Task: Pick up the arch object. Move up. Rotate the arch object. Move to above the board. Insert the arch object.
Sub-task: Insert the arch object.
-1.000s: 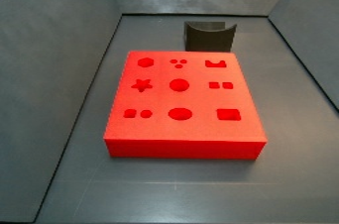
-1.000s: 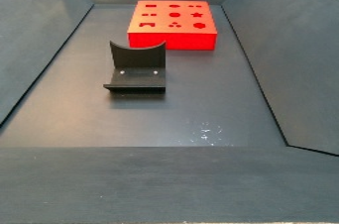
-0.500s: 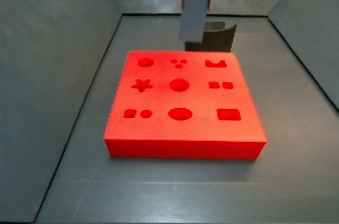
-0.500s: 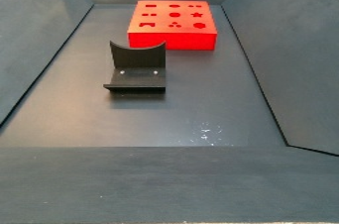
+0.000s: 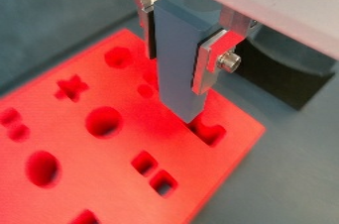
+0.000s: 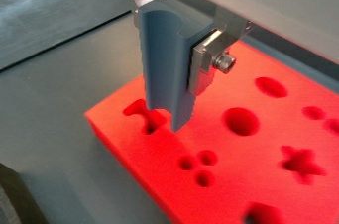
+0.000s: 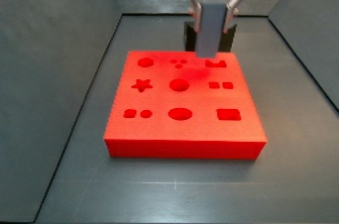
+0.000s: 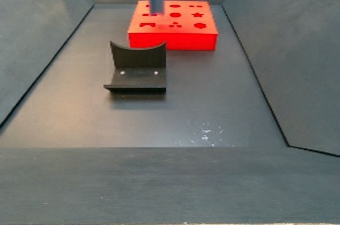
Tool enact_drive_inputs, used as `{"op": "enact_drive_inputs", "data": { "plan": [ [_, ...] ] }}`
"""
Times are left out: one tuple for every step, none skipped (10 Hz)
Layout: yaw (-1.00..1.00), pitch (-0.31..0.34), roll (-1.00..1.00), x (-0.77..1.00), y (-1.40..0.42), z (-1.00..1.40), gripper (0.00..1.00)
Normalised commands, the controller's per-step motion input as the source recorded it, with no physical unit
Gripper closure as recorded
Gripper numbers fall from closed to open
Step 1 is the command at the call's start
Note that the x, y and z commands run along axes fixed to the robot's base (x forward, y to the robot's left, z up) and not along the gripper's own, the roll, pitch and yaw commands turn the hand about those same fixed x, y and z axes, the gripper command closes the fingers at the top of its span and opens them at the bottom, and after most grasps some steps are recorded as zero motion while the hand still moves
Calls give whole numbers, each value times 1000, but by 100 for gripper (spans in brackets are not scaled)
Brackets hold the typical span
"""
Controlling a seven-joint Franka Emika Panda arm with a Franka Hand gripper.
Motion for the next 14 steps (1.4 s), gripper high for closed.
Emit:
{"op": "enact_drive_inputs", "data": {
  "plan": [
    [51, -100, 124, 411, 123, -431, 100],
    [0, 0, 11, 51, 0, -197, 100],
    [0, 0, 0, 117, 26, -117, 100],
    [0, 0, 0, 94, 20, -163, 100],
    [0, 0, 77, 11, 103, -289, 100],
    [51, 0, 130, 0, 117, -331, 100],
    [20, 0, 51, 211, 3, -374, 100],
    [0, 0, 0, 317, 0, -417, 100],
    [0, 0, 3, 160, 0, -443, 100],
    [0, 0, 0, 129, -17, -449, 100],
    [0, 0, 0, 114, 0, -489, 100],
    [0, 0, 59, 77, 0, -649, 100],
    [0, 0, 73, 80, 0, -714, 100],
    [-46, -14, 0, 114, 0, -500, 100]
  ]
}}
